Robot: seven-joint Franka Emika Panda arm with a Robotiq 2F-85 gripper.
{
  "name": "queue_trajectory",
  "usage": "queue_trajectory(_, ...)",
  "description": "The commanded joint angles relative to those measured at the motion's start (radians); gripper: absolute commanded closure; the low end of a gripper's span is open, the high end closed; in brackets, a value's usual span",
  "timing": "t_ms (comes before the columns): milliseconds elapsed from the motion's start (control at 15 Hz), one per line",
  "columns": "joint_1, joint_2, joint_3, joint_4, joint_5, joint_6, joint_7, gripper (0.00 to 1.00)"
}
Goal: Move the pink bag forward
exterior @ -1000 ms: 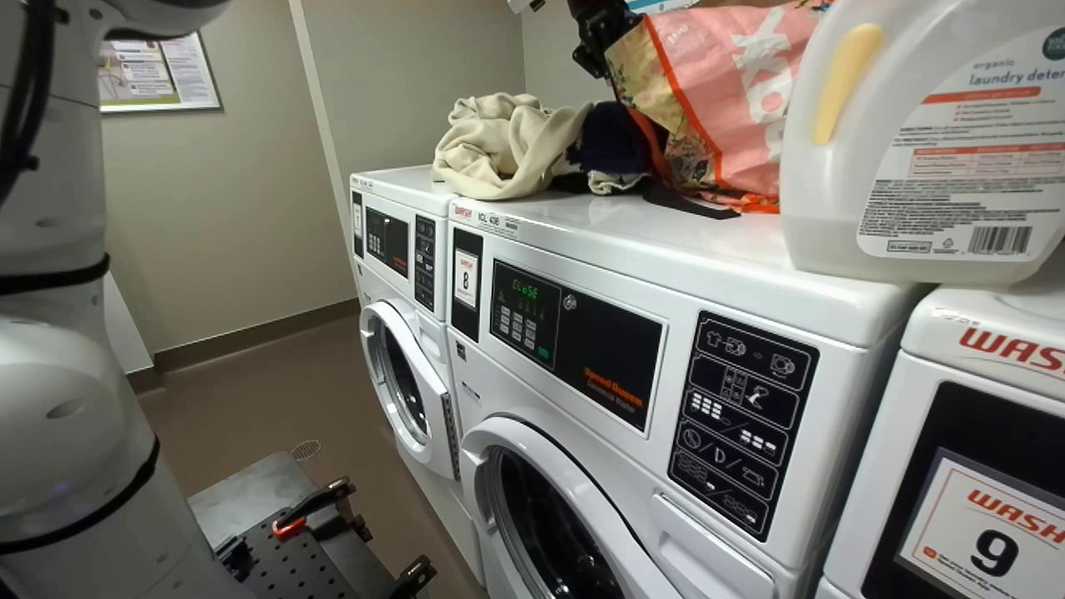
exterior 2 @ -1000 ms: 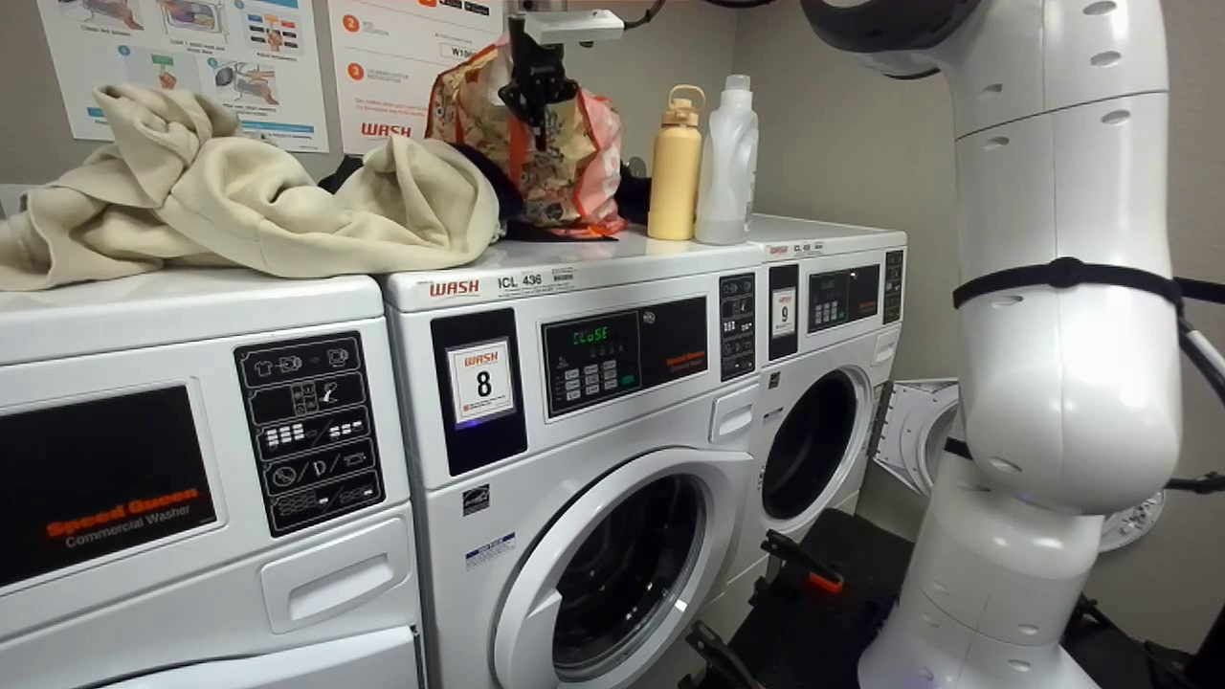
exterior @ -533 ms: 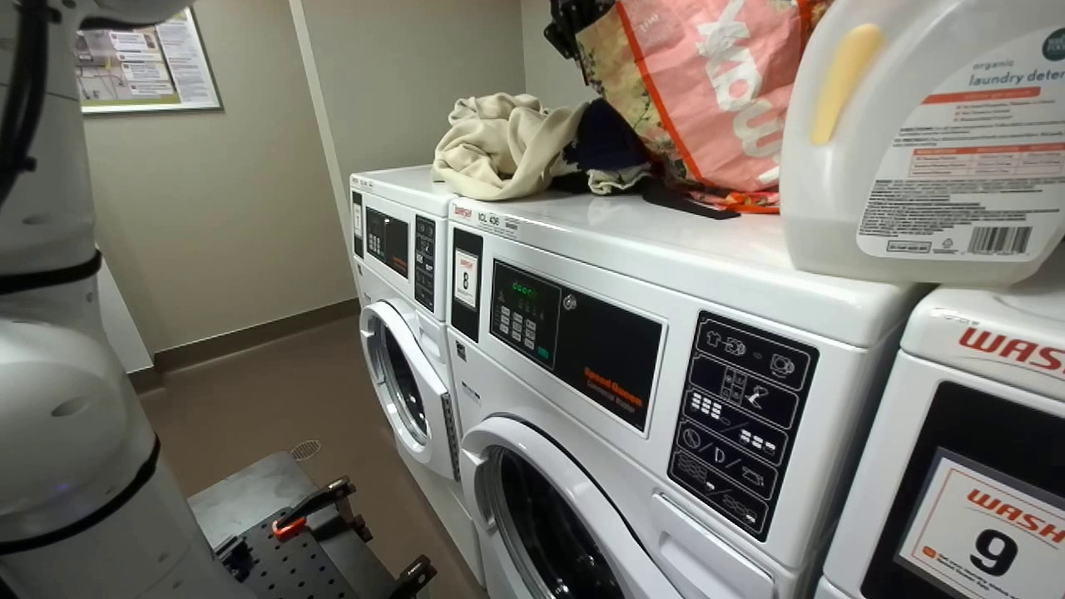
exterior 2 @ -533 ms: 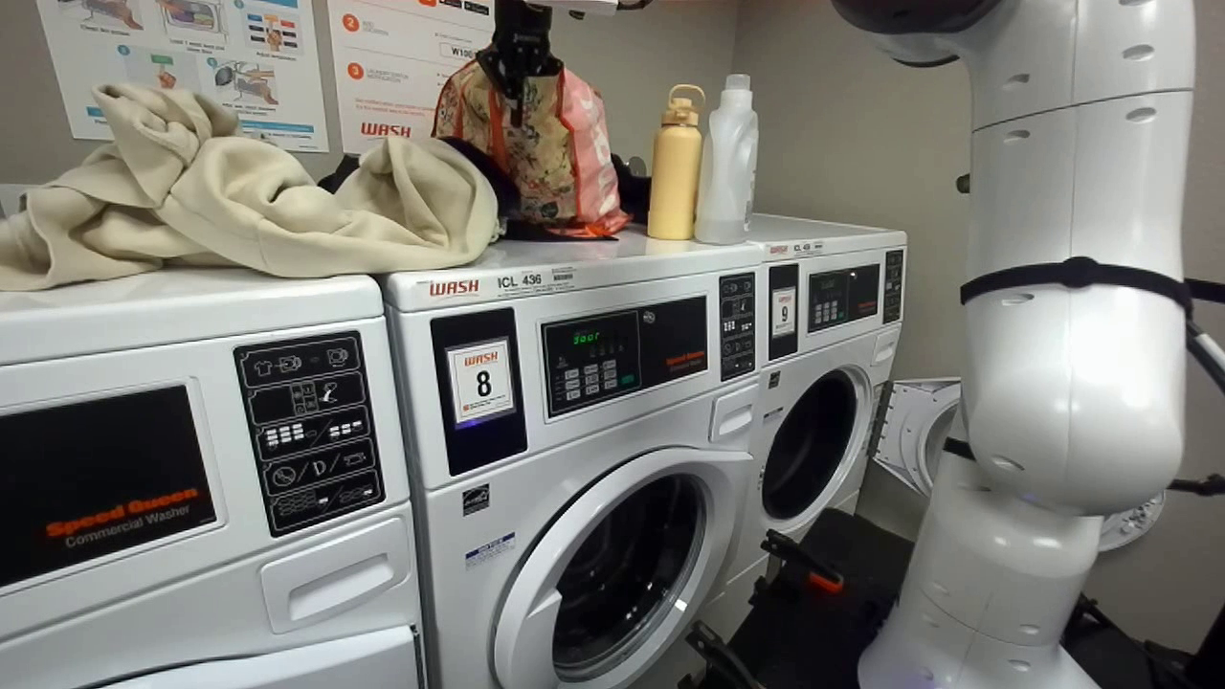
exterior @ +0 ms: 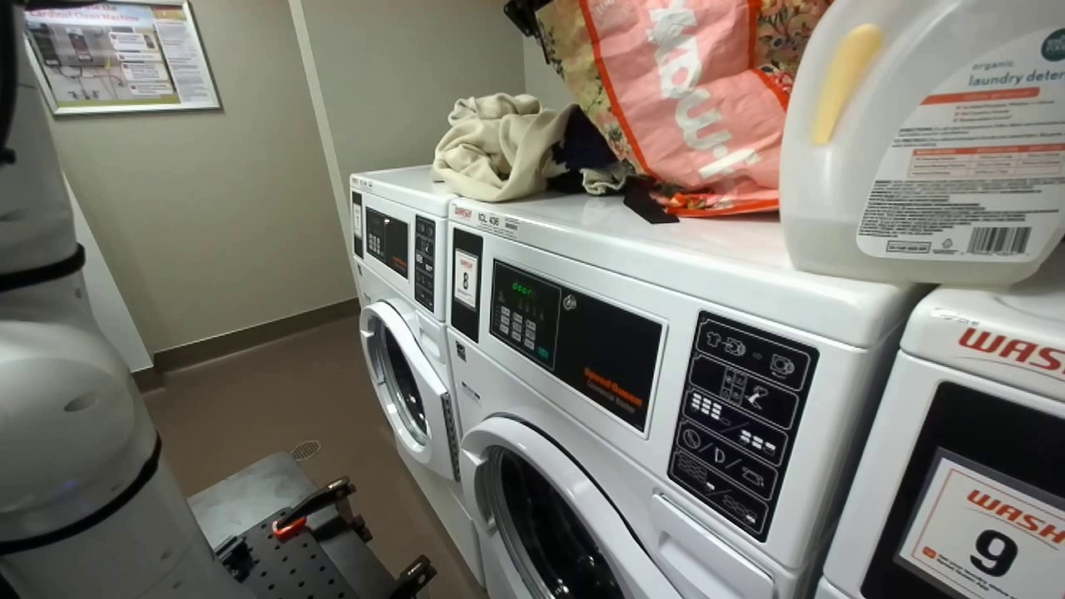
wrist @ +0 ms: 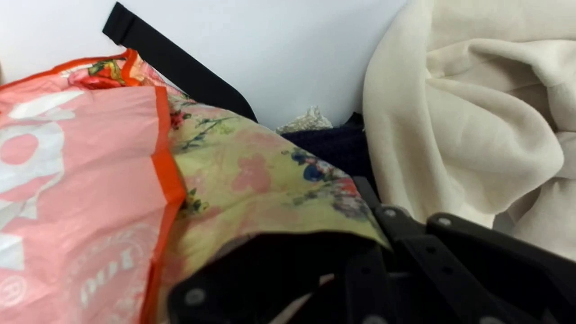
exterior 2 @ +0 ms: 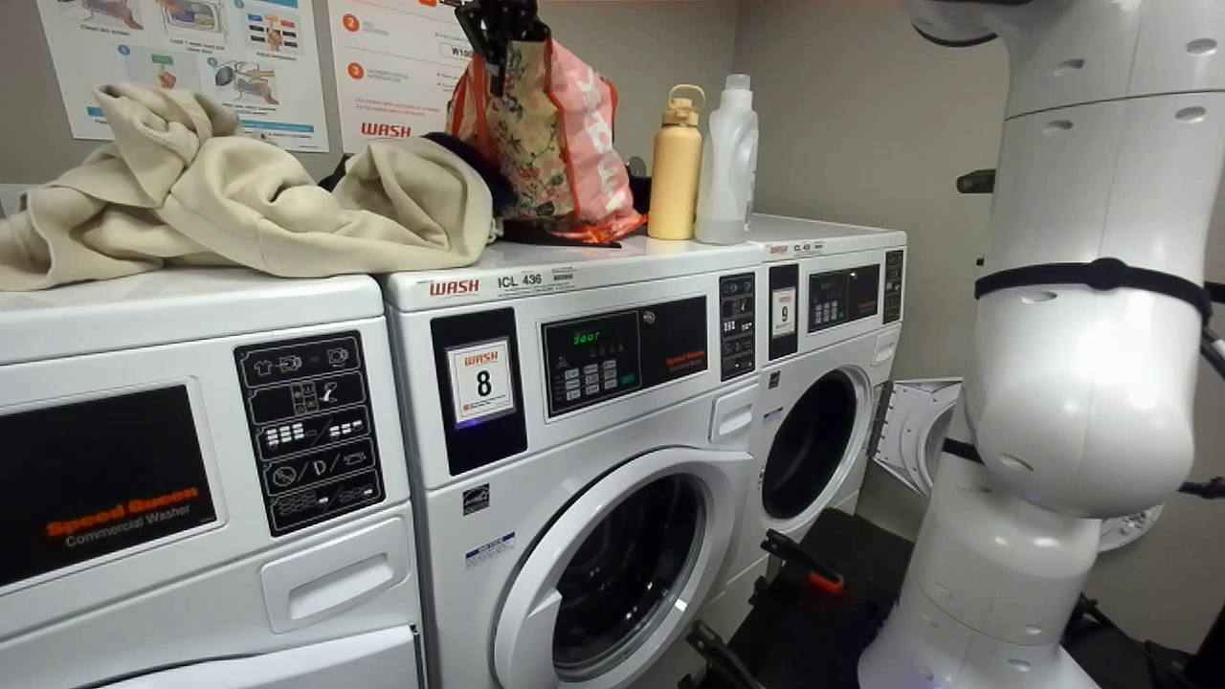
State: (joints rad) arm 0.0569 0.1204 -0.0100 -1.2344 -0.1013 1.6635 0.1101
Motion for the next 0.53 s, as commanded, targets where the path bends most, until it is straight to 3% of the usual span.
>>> queue_trajectory(0, 0.021, -0.092, 0.015, -0.101, 0.022, -0.005, 0.053, 1.00)
queue_trajectory(467, 0.037, -0.209, 0.016, -0.220, 0.055, 0.029, 0.057, 1.00)
